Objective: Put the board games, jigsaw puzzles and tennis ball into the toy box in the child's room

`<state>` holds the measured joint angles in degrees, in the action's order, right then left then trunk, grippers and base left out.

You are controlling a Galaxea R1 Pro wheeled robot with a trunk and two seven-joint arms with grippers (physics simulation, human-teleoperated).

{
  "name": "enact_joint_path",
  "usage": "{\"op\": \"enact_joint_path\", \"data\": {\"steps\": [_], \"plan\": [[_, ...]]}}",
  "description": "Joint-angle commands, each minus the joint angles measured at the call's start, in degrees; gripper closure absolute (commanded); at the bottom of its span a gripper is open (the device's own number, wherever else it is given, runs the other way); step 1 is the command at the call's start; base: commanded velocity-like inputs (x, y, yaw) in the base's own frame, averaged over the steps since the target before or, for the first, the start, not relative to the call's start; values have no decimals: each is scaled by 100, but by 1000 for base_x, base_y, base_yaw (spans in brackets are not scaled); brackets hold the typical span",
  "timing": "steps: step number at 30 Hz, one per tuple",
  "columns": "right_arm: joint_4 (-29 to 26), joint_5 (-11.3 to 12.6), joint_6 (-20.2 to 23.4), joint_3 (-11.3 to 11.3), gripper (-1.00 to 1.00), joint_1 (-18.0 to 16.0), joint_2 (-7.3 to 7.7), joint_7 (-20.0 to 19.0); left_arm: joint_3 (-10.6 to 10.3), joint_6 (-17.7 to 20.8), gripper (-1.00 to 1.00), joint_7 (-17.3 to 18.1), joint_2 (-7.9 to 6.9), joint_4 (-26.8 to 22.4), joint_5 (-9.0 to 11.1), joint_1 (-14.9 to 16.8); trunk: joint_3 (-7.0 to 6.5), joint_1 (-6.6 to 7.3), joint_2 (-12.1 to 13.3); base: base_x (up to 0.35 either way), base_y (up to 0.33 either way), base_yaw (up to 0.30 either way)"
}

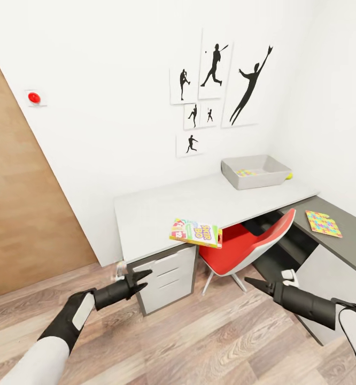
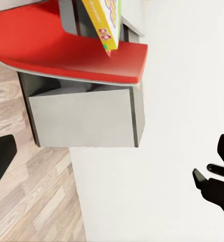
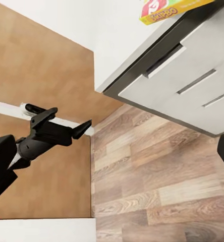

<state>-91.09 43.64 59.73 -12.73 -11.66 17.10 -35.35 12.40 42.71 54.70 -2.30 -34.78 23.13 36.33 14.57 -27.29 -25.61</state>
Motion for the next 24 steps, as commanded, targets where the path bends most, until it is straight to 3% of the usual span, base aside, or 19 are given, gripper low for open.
{"op": "enact_joint_path", "data": {"steps": [1, 2, 5, 8, 11, 15, 17, 21, 24], "plan": [[1, -31, 27, -11, -100, -5, 4, -41, 8, -47, -100, -7, 155, 3, 11, 5, 10, -3, -10, 0, 0, 0], [2, -31, 27, -14, -100, -4, 7, -42, 8, -118, -100, -29, 279, 7, 10, 7, 10, -3, -10, 0, 0, 0], [3, -37, 27, -17, -100, -3, 11, -42, 16, -221, -100, -195, 468, 32, 17, 12, 10, -3, -10, 0, 0, 0], [3, -39, 27, -18, -100, -2, 12, -44, 155, -377, -100, -445, 543, 90, 29, 14, 10, -3, -10, 0, 0, 0], [3, -40, 27, -19, -100, -3, 12, -44, 425, -755, -100, -766, 673, 382, 39, 22, 10, -3, -10, 0, 0, 0], [3, -40, 27, -16, -100, -3, 7, -42, 564, -973, -100, -1132, 834, 588, 58, 37, 10, -3, -10, 0, 0, 0], [8, -40, 27, -18, -100, -1, 5, -42, 650, -1005, -100, -1202, 859, 615, 214, 37, 10, -3, -10, 0, 0, 0], [11, -44, 27, -18, -100, -3, 6, -42, 714, -1020, -100, -1246, 932, 637, 722, 35, 10, -3, -10, 0, 0, 0], [12, -48, 27, -30, -100, -2, 9, -42, 724, -1010, -100, -1252, 946, 632, 888, 35, 0, -3, -10, -5, 0, -29]]}}
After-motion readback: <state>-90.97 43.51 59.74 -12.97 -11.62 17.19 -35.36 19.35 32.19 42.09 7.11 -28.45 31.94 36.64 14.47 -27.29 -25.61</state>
